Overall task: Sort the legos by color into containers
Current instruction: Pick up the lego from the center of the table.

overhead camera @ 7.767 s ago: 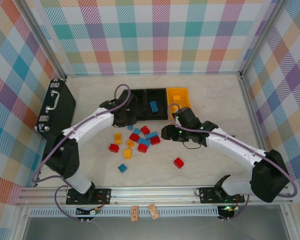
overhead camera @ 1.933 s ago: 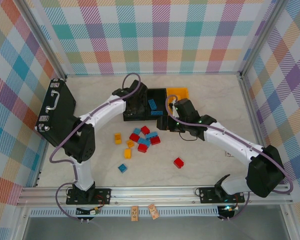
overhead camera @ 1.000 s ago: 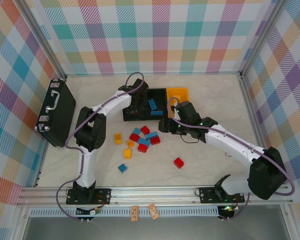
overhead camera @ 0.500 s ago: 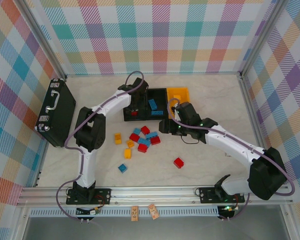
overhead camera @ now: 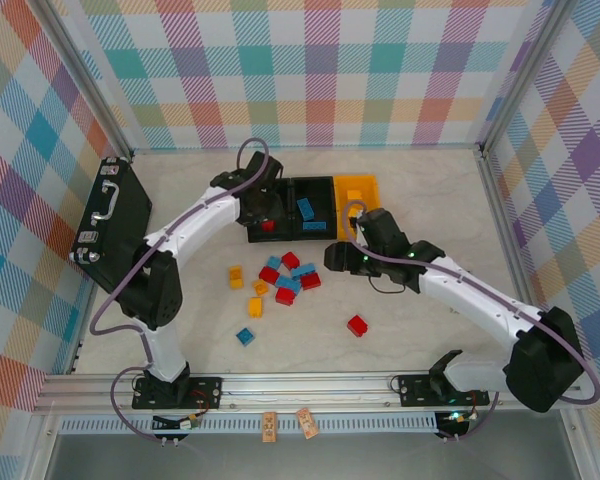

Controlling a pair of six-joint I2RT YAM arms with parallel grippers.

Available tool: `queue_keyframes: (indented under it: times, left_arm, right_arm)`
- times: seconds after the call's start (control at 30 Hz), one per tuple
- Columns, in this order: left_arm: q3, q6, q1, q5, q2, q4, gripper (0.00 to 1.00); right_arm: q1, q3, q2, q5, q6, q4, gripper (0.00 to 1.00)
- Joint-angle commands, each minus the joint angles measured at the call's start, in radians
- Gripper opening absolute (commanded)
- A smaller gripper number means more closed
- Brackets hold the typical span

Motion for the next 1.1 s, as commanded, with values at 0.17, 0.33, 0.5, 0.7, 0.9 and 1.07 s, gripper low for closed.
queue_keyframes:
  times: [0.17,0.33,0.5,0.7,0.9,1.07]
  left_arm:
    - [-0.176,0.045,-0.056,0.072,-0.146,0.017,0.54]
    - [-0.271,0.055,-0.087,0.115,-0.211,0.033,0.55]
    - [-0.369,0.034,-0.137,0.155,-0.263,0.051,0.56]
    - [-0.458,0.007,-0.226,0.163,-0.277,0.073,0.61]
    - [-0.488,-0.009,-0.283,0.139,-0.221,0.081,0.65]
    - [-0.479,-0.014,-0.314,0.114,-0.159,0.098,0.67]
  right_arm:
    - [-0.004,-0.066,-0.066,0.017,0.035,-0.081,0.65]
    - [-0.004,-0.070,-0.087,0.037,0.037,-0.165,0.65]
    - [-0.004,-0.111,-0.121,0.051,0.056,-0.187,0.65]
    - [-0.002,-0.155,-0.143,0.008,0.069,-0.176,0.65]
    - [-0.002,-0.192,-0.162,-0.016,0.072,-0.164,0.65]
    - [-0.002,-0.216,-0.163,-0.024,0.090,-0.135,0.65]
